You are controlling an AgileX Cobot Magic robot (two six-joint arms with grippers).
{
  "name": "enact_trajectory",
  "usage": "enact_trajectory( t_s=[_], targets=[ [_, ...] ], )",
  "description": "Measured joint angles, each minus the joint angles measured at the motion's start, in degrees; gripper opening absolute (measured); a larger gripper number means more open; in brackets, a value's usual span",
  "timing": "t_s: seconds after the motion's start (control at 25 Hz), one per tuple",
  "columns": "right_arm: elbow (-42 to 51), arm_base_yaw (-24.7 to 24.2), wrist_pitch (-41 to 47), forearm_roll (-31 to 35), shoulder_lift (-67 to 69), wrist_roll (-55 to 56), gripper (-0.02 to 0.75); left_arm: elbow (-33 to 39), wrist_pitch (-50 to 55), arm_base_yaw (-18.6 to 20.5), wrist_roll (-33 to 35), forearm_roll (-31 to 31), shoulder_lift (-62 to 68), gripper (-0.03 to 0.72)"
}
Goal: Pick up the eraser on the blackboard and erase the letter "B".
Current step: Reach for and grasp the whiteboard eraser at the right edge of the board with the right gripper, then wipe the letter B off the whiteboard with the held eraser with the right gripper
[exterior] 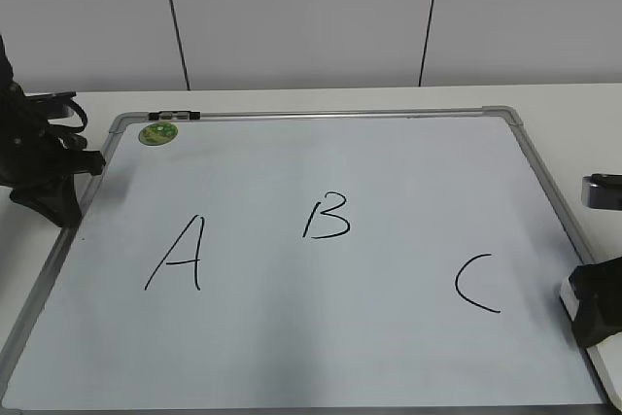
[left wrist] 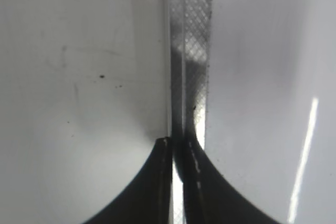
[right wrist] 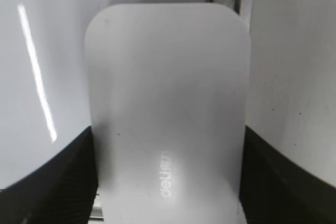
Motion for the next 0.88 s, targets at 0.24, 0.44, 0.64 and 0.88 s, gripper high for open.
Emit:
enact_trajectory(
  t_s=[0.24, 0.44, 0.64, 0.88],
  targets=[
    [-0.1, 0.0, 1.2, 0.0, 0.0, 0.0, 0.533, 0.0, -0.1, 0.0, 0.0, -0.2, 0.0, 0.019],
    [-0.1, 0.0, 1.3, 0.3, 0.0, -0.1, 0.533, 0.0, -0.1, 0.0, 0.0, -0.5, 0.0, 0.019],
    [-1.4, 0.0, 3.6, 0.5, 0.1, -0.1, 0.533, 0.0, -0.1, 0.0, 0.0, -0.5, 0.0, 0.019],
    [-6.8, 0.0, 7.6, 1.9, 0.1, -0.3, 0.533, 0.0, -0.1, 0.0, 0.0, -0.6, 0.0, 0.019]
  ],
)
